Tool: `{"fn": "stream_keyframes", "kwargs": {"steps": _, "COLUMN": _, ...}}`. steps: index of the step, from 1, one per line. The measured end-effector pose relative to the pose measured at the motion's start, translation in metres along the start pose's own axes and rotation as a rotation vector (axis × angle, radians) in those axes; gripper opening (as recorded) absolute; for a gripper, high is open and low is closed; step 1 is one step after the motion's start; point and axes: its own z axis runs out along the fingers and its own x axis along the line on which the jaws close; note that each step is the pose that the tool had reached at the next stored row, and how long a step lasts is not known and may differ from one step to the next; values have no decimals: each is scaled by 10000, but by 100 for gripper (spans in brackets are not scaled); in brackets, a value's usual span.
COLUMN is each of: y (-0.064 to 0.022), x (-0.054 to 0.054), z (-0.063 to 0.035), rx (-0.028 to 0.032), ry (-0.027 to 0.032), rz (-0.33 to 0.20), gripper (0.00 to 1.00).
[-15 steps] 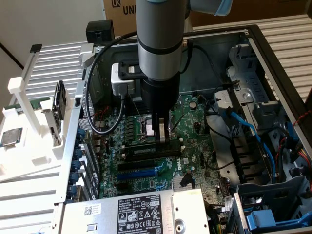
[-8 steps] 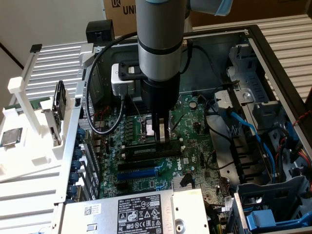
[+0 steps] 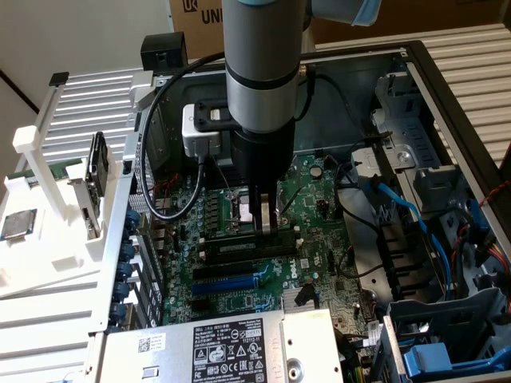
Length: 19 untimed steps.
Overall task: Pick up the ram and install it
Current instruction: 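Insert the ram into the slot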
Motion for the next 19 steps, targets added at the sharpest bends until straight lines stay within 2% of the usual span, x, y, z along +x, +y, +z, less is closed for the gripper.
{"fn": "stream_keyframes", "kwargs": {"steps": 9, "y": 0, "x": -3, "z": 2, "rx": 28, "ry": 36, "rz": -1, "gripper": 12}}
{"fn": "stream_keyframes", "kwargs": {"steps": 19, "y": 0, "x": -3, "z": 2, "rx": 29, "ry": 38, "rz": -1, "gripper": 12}}
